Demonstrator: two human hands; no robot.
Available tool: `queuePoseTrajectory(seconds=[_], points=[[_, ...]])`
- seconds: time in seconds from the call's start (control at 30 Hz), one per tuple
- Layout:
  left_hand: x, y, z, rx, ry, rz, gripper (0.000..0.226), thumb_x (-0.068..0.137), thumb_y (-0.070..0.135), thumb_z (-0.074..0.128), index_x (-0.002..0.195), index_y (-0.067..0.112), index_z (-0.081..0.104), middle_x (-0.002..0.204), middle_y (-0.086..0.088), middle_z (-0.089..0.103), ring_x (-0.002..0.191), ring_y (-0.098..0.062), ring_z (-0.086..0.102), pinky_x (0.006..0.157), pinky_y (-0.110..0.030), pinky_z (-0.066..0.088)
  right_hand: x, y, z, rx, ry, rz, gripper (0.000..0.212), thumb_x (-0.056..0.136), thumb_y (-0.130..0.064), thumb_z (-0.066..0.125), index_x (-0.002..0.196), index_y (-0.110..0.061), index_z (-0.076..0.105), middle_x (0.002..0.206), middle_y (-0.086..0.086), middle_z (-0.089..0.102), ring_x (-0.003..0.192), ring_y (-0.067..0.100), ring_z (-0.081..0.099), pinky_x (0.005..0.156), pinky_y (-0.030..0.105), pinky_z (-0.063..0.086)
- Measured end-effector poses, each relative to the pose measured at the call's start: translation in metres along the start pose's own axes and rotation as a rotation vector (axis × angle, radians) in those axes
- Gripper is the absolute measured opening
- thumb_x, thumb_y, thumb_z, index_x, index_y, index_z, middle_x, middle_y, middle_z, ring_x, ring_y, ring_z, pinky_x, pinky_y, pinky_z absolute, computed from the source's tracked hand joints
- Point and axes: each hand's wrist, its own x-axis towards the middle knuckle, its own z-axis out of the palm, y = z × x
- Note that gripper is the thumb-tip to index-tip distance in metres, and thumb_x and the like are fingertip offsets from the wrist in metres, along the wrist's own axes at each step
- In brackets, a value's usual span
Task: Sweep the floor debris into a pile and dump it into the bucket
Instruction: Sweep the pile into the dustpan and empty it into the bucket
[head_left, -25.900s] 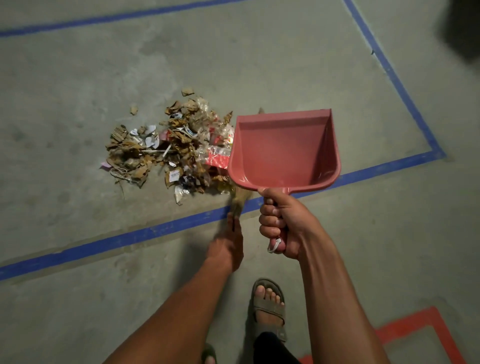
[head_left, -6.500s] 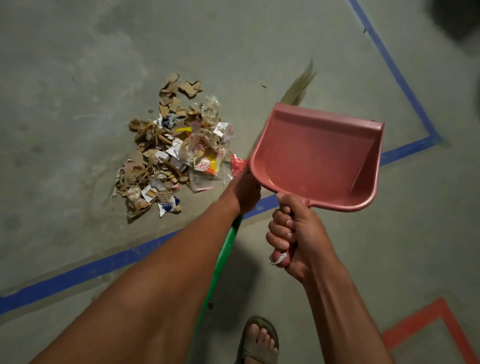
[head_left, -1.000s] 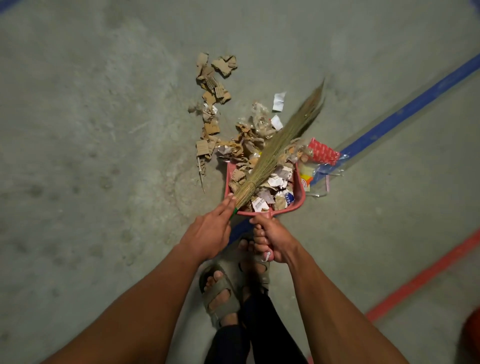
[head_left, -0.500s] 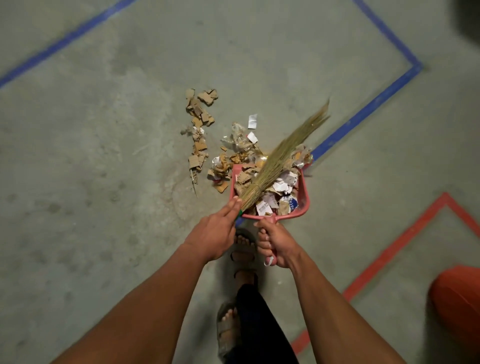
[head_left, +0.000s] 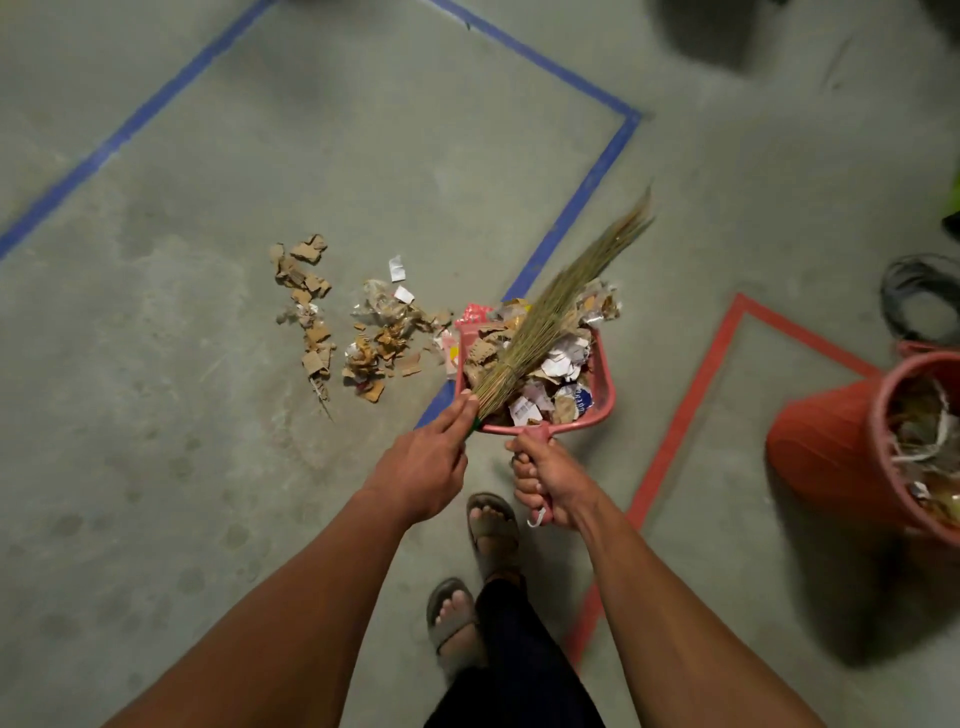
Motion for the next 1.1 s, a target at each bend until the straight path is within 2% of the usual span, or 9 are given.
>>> queuePoseTrajectory(seconds=[0.17, 0.37, 0.57, 0.87, 1.1], points=[[0.013, 0.073, -0.003, 0.033, -0.015, 0.115, 0.070, 0.107, 0.030, 0.040, 0.166, 0.033, 0.001, 0.173, 0.014, 0.001, 0.110, -0.028, 0.063, 0.087, -0.043, 0.056, -0.053, -0.018, -0.052, 0.071, 0.098, -0.085, 0.047, 0.099, -0.012, 0.055, 0.055, -0.020, 0.039, 0.045, -0.003, 0.026, 0.031, 0.008, 0.021, 0.034, 0.015, 0.020], [0.047, 0.177, 0.003, 0.090, -0.045, 0.272, 0.071, 0.106, 0.028, 0.043, 0.166, 0.032, 0.005, 0.173, 0.015, 0.002, 0.103, -0.030, 0.065, 0.084, -0.041, 0.056, -0.111, -0.040, -0.139, 0.187, 0.187, -0.162, 0.049, 0.099, -0.014, 0.055, 0.054, -0.019, 0.040, 0.043, -0.004, 0.027, 0.030, 0.007, 0.021, 0.033, 0.016, 0.020], [0.091, 0.296, 0.034, 0.149, -0.079, 0.438, 0.071, 0.104, 0.028, 0.042, 0.166, 0.031, 0.008, 0.173, 0.013, 0.007, 0.109, -0.041, 0.065, 0.091, -0.047, 0.055, -0.166, -0.062, -0.249, 0.309, 0.267, -0.244, 0.043, 0.101, -0.012, 0.053, 0.060, -0.017, 0.039, 0.043, -0.004, 0.027, 0.029, 0.007, 0.023, 0.033, 0.016, 0.020], [0.148, 0.495, 0.091, 0.212, -0.111, 0.570, 0.069, 0.106, 0.026, 0.040, 0.166, 0.029, 0.007, 0.173, 0.010, 0.006, 0.105, -0.042, 0.066, 0.088, -0.049, 0.056, -0.234, -0.094, -0.439, 0.406, 0.295, -0.299, 0.045, 0.100, -0.014, 0.055, 0.058, -0.019, 0.040, 0.043, -0.005, 0.026, 0.029, 0.006, 0.023, 0.033, 0.018, 0.019], [0.190, 0.607, 0.145, 0.234, -0.175, 0.576, 0.067, 0.108, 0.024, 0.038, 0.167, 0.028, 0.005, 0.174, 0.009, 0.003, 0.112, -0.036, 0.065, 0.090, -0.041, 0.055, -0.252, -0.110, -0.559, 0.504, 0.307, -0.259, 0.040, 0.102, -0.015, 0.054, 0.064, -0.020, 0.043, 0.045, -0.007, 0.028, 0.031, 0.005, 0.023, 0.033, 0.018, 0.019]])
